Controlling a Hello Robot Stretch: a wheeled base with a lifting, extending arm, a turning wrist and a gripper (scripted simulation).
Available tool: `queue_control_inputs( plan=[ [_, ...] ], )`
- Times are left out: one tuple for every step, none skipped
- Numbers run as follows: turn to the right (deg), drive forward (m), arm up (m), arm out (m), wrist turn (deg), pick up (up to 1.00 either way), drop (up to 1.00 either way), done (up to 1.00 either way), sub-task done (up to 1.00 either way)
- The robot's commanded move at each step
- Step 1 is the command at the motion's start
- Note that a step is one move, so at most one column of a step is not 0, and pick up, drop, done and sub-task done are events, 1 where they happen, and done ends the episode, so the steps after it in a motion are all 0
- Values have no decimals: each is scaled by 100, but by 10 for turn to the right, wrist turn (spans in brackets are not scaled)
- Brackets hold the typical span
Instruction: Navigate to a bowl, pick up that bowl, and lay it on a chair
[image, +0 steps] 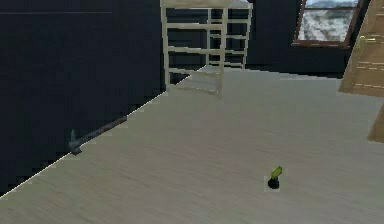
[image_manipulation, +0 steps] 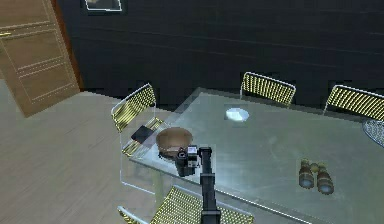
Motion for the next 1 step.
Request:
queue_control_inputs(
  plan=[
    [0,0,10,0,0,0,0,0,0]
  ],
)
